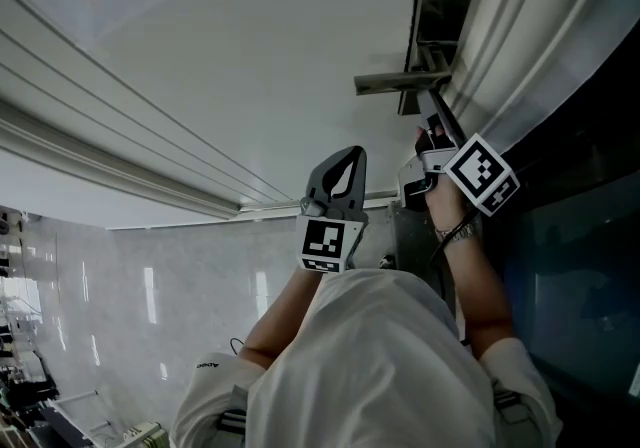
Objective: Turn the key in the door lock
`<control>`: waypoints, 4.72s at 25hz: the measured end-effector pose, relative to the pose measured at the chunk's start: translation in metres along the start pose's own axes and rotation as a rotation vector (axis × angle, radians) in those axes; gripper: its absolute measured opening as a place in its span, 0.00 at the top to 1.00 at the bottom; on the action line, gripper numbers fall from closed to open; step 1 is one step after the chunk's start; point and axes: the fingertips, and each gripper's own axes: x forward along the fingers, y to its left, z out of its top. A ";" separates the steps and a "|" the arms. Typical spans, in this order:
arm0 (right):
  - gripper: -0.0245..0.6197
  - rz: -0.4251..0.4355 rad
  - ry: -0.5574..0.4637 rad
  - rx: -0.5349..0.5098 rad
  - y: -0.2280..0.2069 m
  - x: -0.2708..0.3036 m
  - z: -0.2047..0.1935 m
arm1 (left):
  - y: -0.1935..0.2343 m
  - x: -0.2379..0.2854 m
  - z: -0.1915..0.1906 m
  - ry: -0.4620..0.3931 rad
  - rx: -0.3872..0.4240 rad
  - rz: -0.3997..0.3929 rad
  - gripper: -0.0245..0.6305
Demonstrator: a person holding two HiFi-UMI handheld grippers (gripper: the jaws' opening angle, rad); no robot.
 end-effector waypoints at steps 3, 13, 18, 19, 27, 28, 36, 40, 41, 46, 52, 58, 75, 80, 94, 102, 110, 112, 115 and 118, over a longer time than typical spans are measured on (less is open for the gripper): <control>0.77 0.030 -0.010 0.146 -0.001 0.000 0.000 | -0.001 0.000 -0.001 0.002 0.000 0.001 0.95; 0.77 0.097 -0.032 0.491 -0.007 0.000 -0.001 | 0.001 -0.001 -0.006 0.012 -0.001 0.007 0.95; 0.77 0.127 -0.030 0.598 -0.008 0.001 -0.001 | 0.001 0.000 -0.006 0.012 -0.004 0.010 0.95; 0.77 0.132 -0.028 0.608 -0.008 0.001 -0.001 | 0.001 0.000 -0.006 0.012 -0.004 0.009 0.95; 0.73 0.187 0.033 0.325 0.005 0.001 0.001 | 0.002 0.000 -0.007 0.016 -0.006 0.010 0.95; 0.72 0.183 0.049 0.261 0.007 0.001 0.000 | 0.002 0.000 -0.008 0.017 -0.006 0.010 0.95; 0.70 0.094 0.146 -0.066 0.003 -0.003 -0.014 | 0.002 0.001 -0.012 0.024 -0.014 0.007 0.95; 0.70 0.004 0.108 -0.374 0.006 -0.007 -0.005 | 0.003 0.000 -0.012 0.023 -0.016 0.007 0.95; 0.70 -0.017 0.094 -0.453 0.008 -0.007 -0.003 | 0.003 0.000 -0.012 0.023 -0.016 0.008 0.95; 0.70 -0.040 0.062 -0.503 0.012 -0.006 0.004 | 0.005 0.000 -0.013 0.024 -0.019 0.011 0.95; 0.78 -0.043 0.079 -0.329 0.002 -0.001 0.003 | 0.008 -0.002 -0.013 0.024 -0.015 0.018 0.95; 0.92 -0.059 0.065 -0.151 0.003 0.000 0.005 | 0.013 -0.003 -0.013 0.025 -0.019 0.028 0.95; 0.93 -0.040 -0.004 0.315 -0.004 -0.003 0.004 | 0.011 -0.005 -0.013 0.023 -0.018 0.024 0.95; 0.93 -0.028 -0.025 0.402 -0.007 -0.003 0.003 | 0.012 -0.006 -0.013 0.019 -0.019 0.025 0.95; 0.93 0.018 -0.047 0.673 -0.010 -0.003 0.002 | 0.014 -0.006 -0.013 0.014 -0.029 0.029 0.95; 0.93 0.071 -0.052 0.852 -0.011 -0.002 -0.001 | 0.008 -0.002 -0.012 0.010 -0.027 0.013 0.95; 0.94 0.095 -0.032 0.850 -0.012 -0.001 0.000 | 0.009 -0.002 -0.013 0.011 -0.027 0.014 0.95; 0.93 0.099 -0.019 0.790 -0.009 0.000 0.000 | 0.009 -0.003 -0.014 0.013 -0.026 0.012 0.95; 0.80 0.130 0.013 0.678 0.004 0.002 -0.003 | 0.009 -0.004 -0.013 0.011 -0.028 0.014 0.95; 0.75 0.137 0.043 0.468 0.013 0.001 -0.006 | 0.009 -0.005 -0.013 0.010 -0.031 0.018 0.95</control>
